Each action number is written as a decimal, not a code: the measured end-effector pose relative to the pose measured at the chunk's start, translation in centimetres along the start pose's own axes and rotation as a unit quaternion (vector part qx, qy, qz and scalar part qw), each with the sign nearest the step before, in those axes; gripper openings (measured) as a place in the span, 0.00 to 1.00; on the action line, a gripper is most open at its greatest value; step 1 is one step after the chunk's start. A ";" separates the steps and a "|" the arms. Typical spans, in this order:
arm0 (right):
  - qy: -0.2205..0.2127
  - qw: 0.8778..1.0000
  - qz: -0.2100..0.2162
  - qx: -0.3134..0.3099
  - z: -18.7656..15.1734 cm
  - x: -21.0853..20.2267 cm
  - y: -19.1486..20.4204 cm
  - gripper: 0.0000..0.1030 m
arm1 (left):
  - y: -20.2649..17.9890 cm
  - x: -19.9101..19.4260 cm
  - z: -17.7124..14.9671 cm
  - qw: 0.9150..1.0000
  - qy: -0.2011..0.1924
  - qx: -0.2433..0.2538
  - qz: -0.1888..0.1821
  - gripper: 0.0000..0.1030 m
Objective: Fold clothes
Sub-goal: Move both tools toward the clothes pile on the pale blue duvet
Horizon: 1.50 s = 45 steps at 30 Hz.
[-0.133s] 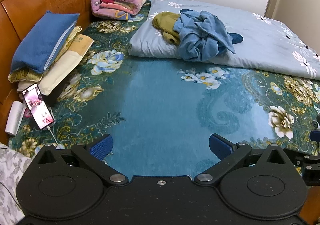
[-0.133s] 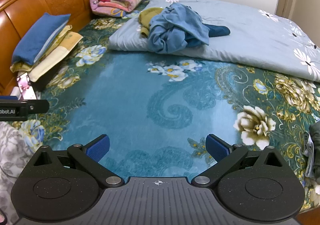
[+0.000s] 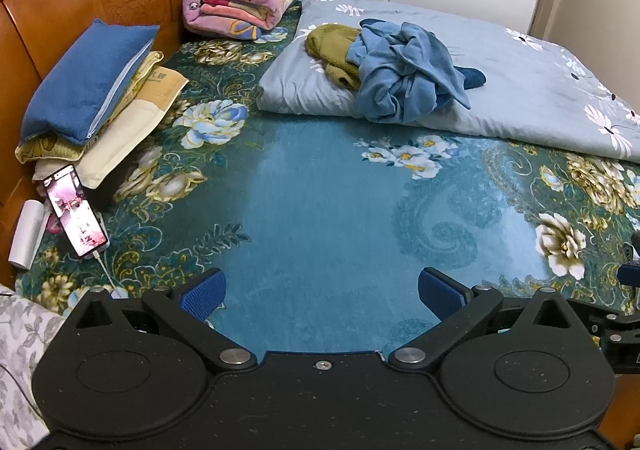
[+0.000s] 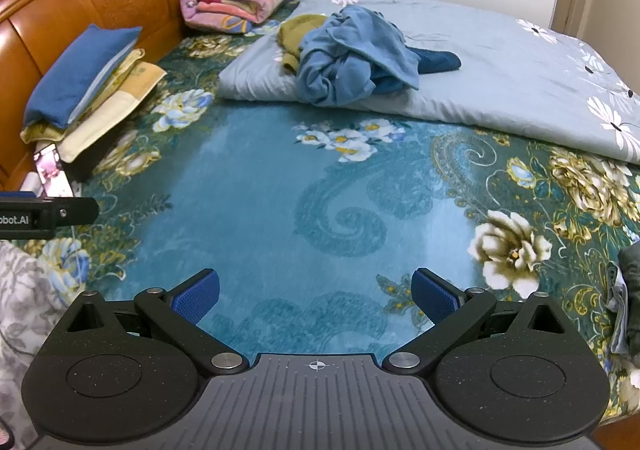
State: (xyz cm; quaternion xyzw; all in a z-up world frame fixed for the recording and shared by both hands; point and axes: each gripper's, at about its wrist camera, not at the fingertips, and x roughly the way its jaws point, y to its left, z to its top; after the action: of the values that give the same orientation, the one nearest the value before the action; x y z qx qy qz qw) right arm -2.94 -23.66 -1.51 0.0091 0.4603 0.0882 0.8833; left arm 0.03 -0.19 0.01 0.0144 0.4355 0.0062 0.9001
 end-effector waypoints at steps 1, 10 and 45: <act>0.000 1.000 0.000 0.000 0.0 0.0 0.1 1.00 | -0.1 0.3 0.0 1.000 0.005 -0.001 0.000 0.99; -0.002 1.000 -0.005 0.002 0.0 0.1 0.8 1.00 | 1.7 0.1 0.3 1.000 -0.004 -0.014 -0.017 0.98; -0.073 0.995 0.026 0.066 18.2 17.2 -14.1 1.00 | -5.8 19.7 18.5 0.996 -0.020 -0.083 -0.015 0.98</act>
State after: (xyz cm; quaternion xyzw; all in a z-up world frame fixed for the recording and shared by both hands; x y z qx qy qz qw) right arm 23.57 -33.50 -6.35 0.0856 0.3986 0.0799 0.9096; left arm 26.71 -5.86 -4.15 -0.0672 0.4153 0.0287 0.9068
